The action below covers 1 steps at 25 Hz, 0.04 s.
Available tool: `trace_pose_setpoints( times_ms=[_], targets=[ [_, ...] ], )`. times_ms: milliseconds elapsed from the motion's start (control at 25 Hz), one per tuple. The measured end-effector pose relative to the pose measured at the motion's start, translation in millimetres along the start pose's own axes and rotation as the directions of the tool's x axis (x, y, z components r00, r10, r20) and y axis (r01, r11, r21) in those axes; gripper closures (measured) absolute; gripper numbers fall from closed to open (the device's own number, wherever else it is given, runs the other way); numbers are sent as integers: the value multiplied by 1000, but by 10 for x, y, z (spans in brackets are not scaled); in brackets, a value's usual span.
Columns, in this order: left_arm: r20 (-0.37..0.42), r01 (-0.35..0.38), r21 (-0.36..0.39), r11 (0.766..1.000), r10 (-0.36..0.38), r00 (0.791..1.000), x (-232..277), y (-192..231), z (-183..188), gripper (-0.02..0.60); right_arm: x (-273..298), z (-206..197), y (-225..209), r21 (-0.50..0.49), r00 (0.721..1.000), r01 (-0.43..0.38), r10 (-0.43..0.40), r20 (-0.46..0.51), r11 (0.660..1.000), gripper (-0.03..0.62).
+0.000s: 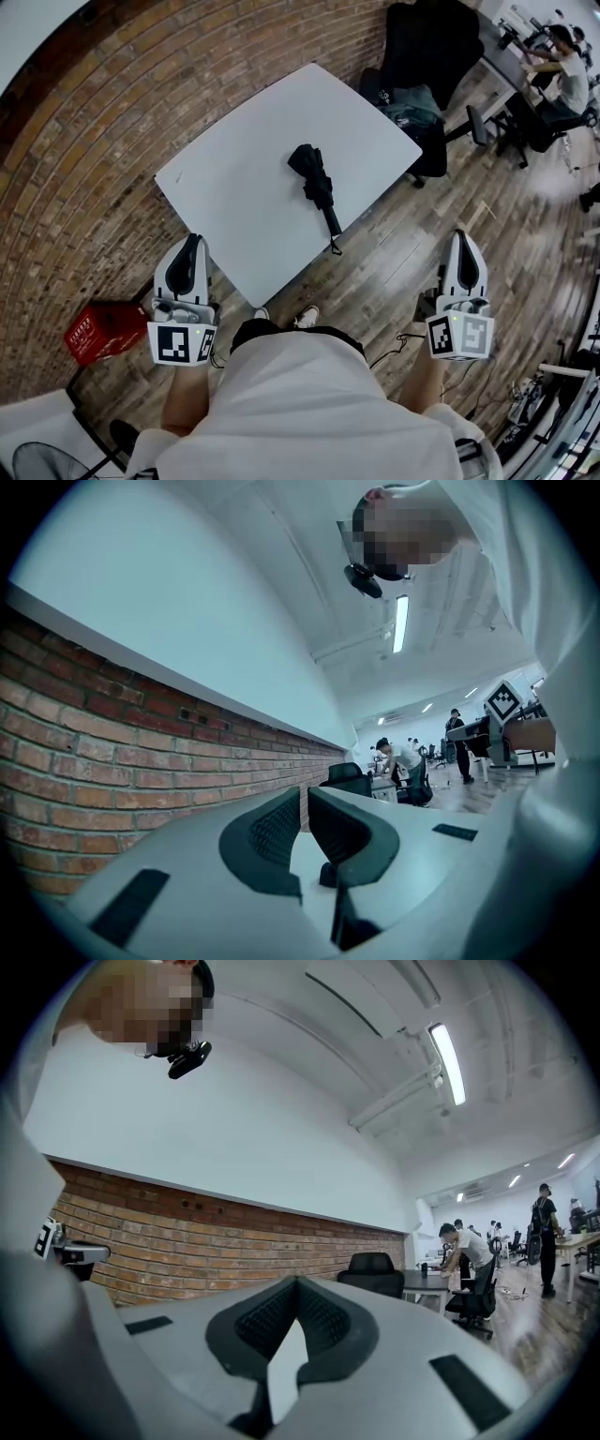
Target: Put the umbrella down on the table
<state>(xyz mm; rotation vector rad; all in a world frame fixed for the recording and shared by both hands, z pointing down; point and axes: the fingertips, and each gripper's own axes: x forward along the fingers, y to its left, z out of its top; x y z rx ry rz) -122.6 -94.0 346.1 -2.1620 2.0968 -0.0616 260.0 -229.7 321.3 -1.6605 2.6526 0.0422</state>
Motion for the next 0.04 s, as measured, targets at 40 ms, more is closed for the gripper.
trace_pose_setpoints(
  times_ms=[40],
  targets=[
    [-1,-2,1,1000,2,1000,-3,0,-1,535,5,-4,3,-1,1000,-2,2,-1,1000,576]
  ],
)
